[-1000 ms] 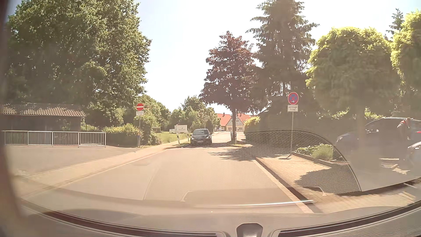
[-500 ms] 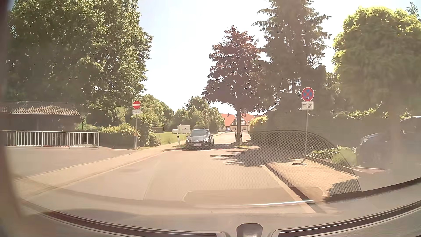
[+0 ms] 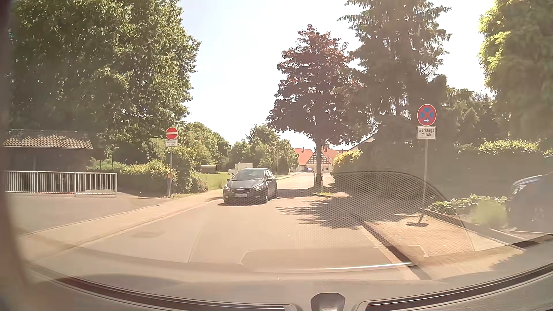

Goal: Follow the waypoints while adhering to traffic rules and regulations

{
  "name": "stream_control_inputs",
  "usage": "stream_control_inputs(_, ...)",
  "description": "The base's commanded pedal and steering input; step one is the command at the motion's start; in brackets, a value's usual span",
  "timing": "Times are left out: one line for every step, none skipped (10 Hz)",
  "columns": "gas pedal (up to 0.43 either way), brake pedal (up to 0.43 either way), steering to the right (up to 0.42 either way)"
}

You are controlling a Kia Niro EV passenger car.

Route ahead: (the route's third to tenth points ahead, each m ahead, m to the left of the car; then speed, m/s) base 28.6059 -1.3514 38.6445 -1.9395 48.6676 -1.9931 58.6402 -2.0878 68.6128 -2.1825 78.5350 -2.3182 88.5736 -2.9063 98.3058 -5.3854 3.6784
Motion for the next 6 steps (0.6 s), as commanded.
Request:
stream_control_inputs(0.130, 0.006, -0.015)
stream_control_inputs(0.150, 0.006, -0.015)
stream_control_inputs(0.169, 0.006, -0.015)
stream_control_inputs(0.169, 0.006, -0.015)
stream_control_inputs(0.177, 0.006, -0.015)
stream_control_inputs(0.177, 0.006, -0.015)
